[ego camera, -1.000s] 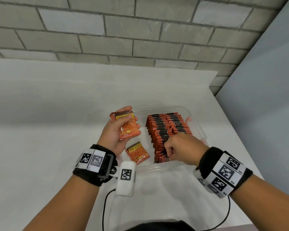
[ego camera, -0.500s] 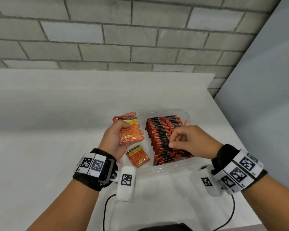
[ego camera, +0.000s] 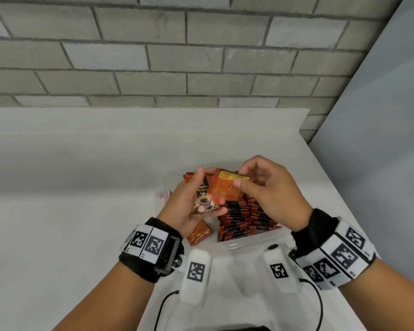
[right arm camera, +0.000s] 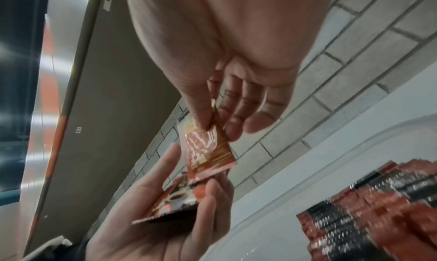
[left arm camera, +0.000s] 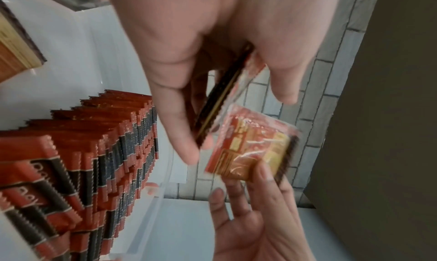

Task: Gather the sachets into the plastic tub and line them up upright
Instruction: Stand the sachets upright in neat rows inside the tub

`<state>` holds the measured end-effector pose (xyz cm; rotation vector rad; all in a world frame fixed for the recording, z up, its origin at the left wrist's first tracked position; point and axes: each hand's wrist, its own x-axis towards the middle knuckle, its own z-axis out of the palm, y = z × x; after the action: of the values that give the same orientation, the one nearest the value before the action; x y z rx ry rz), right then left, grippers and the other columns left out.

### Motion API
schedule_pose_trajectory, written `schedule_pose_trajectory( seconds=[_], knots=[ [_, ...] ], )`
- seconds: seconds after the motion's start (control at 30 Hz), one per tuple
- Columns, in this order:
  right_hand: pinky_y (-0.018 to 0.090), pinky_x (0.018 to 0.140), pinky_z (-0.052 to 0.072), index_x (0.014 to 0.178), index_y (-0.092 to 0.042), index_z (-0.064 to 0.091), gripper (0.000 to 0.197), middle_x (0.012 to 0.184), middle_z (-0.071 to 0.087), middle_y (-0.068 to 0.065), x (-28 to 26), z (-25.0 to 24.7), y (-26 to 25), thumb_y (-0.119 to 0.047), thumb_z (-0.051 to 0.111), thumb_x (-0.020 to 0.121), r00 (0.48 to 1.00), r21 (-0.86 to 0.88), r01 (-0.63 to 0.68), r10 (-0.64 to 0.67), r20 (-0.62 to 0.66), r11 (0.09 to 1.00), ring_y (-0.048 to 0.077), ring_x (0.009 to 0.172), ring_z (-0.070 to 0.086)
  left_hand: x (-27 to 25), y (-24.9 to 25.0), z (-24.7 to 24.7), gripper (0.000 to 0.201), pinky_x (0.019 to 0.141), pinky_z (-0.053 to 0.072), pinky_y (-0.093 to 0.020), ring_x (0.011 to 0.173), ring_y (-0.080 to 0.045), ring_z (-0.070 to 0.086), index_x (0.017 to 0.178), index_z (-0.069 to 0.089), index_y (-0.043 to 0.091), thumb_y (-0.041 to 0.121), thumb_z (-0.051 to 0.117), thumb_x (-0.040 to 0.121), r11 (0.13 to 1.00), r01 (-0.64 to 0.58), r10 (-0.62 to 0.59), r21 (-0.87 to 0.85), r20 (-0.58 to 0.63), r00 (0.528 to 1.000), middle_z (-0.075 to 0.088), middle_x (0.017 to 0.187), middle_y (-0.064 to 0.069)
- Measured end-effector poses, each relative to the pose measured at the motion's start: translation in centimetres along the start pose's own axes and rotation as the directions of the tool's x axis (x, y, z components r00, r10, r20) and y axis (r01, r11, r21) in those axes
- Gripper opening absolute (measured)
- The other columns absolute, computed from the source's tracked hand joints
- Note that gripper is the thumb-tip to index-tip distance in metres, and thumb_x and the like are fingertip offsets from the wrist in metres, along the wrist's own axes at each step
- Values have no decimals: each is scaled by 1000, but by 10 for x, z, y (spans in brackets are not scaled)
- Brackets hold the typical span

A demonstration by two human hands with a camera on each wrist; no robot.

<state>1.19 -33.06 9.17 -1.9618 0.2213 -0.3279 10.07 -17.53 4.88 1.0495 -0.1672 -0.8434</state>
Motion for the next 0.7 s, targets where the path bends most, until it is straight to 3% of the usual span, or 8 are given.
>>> schedule_pose_trajectory(
  seconds=[0.07, 0.13, 0.23, 0.3, 0.4, 0.5, 0.6, 0.7],
  knots=[
    [19, 77, 49, 77, -20, 60, 19, 86, 64, -6, -1, -5, -1, -6, 72, 80, 994, -31, 100, -101, -38, 995, 10, 86, 61, 0, 2, -1, 48, 74, 58, -43, 78, -26, 68, 114, 62, 13, 45, 57, 78, 998, 8, -8, -66, -8, 1000, 70, 93, -13],
    [16, 86, 42, 73, -27, 61, 24, 98, 60, -10, -2, -5, 1, -8, 77, 75, 985, -168, 171, -163, 58, 971, 7, 97, 56, -1, 4, 0, 39, 72, 58, -43, 80, -28, 68, 114, 62, 14, 29, 61, 79, 994, -5, 6, -113, 16, 1000, 69, 100, -15],
    [22, 100, 33, 81, -37, 64, 28, 114, 48, -19, -6, -4, 8, -20, 82, 70, 963, -334, 179, -96, 251, 925, 9, 116, 43, 1, 6, 3, 47, 73, 58, -40, 88, -30, 69, 120, 59, 10, 0, 60, 74, 992, -86, 89, -87, 33, 995, 68, 109, -20],
    [22, 100, 34, 91, -33, 66, 26, 117, 49, -17, -6, -8, 8, -24, 81, 72, 969, -297, 151, -82, 233, 943, 8, 118, 44, 4, 5, 4, 54, 78, 56, -42, 93, -32, 67, 122, 58, 9, -9, 65, 71, 991, -129, 130, -37, 33, 991, 65, 111, -22],
    [13, 87, 36, 112, -29, 62, 31, 116, 54, -11, -2, -14, 3, -22, 71, 83, 984, -281, 159, -127, 127, 947, 3, 110, 51, 5, 3, 5, 54, 86, 53, -47, 97, -33, 64, 119, 60, 12, -5, 66, 68, 989, -139, 137, 45, 45, 989, 64, 111, -21],
    [8, 79, 41, 128, -31, 53, 44, 117, 56, -12, 3, -16, 0, -17, 65, 88, 983, -325, 112, -58, 171, 939, -2, 101, 55, 5, 0, 11, 52, 89, 52, -47, 96, -30, 65, 116, 61, 14, -3, 69, 67, 980, -147, 135, 133, 94, 986, 67, 107, -17],
    [15, 75, 50, 128, -34, 52, 46, 103, 59, -10, 4, -24, -2, -11, 63, 89, 972, -316, 55, 21, 233, 947, 2, 82, 60, 4, -2, 18, 48, 83, 56, -41, 94, -27, 67, 115, 60, 13, 0, 75, 71, 976, -136, 119, 168, 109, 987, 70, 105, -12],
    [14, 73, 51, 118, -27, 58, 31, 99, 60, -14, 2, -38, 1, -10, 58, 93, 972, -369, 19, 69, 225, 929, 2, 87, 60, 7, -1, 16, 36, 77, 57, -43, 85, -26, 68, 117, 59, 14, 16, 67, 82, 988, -30, 30, 151, 0, 1000, 69, 98, -11]
  ],
)
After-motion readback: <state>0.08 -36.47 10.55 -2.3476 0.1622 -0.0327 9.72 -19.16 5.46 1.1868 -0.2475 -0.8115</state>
